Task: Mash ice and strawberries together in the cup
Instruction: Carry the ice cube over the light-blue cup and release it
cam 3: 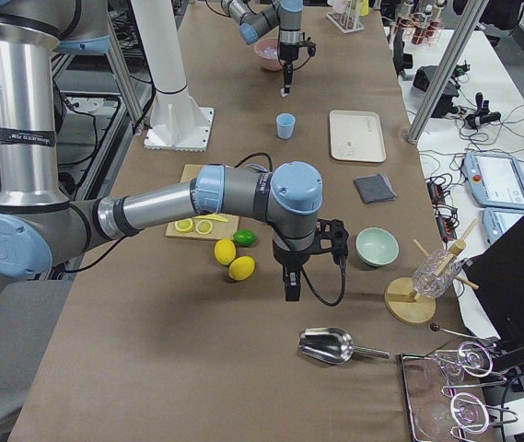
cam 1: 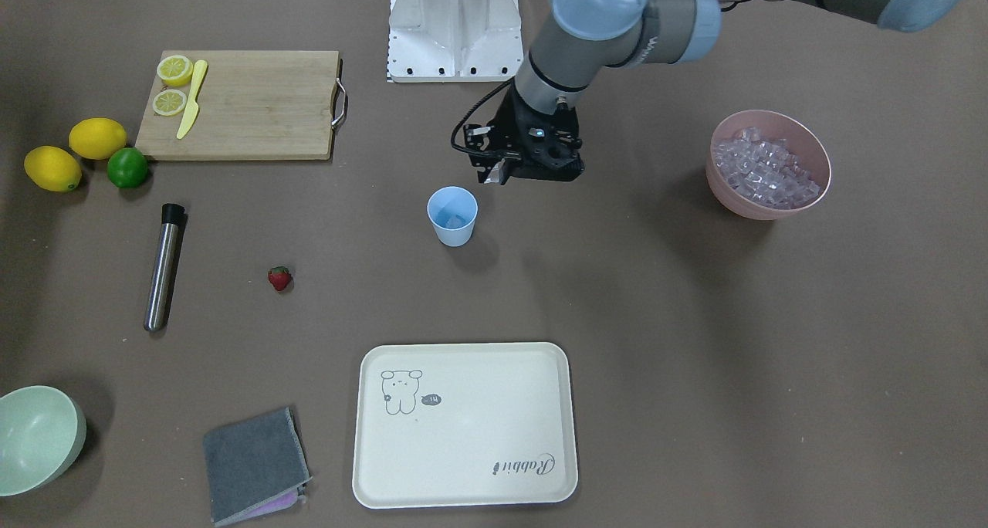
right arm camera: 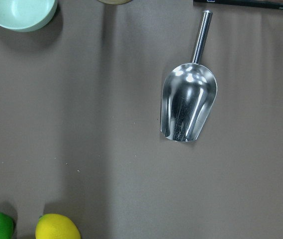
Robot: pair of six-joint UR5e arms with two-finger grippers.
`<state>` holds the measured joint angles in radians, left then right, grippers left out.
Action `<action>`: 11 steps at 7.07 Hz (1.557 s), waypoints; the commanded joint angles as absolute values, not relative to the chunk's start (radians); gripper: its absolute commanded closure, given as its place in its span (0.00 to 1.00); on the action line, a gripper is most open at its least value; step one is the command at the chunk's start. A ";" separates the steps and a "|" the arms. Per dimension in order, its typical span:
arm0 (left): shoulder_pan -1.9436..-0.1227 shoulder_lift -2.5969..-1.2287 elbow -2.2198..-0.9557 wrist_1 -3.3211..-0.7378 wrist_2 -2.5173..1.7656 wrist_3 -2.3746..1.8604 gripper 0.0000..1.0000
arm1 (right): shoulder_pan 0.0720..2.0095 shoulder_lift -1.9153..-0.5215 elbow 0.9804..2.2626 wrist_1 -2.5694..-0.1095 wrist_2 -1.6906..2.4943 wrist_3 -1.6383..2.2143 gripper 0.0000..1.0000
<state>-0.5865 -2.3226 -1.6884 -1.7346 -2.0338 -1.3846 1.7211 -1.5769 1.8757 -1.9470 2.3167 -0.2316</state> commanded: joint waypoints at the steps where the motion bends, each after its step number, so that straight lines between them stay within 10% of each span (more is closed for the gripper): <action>1: -0.551 -2.384 -1.603 -1.739 -1.979 -1.427 0.76 | 1.721 -1.577 1.881 -1.950 2.316 -0.232 0.00; 5: -0.554 -2.390 -1.565 -1.756 -1.956 -1.404 0.73 | 1.721 -1.572 1.884 -1.950 2.316 -0.232 0.00; 6: -0.554 -2.390 -1.565 -1.756 -1.956 -1.404 0.64 | 1.721 -1.572 1.884 -1.950 2.316 -0.232 0.00; 8: -0.554 -2.390 -1.569 -1.756 -1.956 -1.404 0.16 | 1.721 -1.575 1.882 -1.948 2.316 -0.232 0.00; 11: -0.577 -2.273 -1.689 -1.752 -1.968 -1.306 0.15 | 1.721 -1.577 1.878 -1.948 2.316 -0.232 0.00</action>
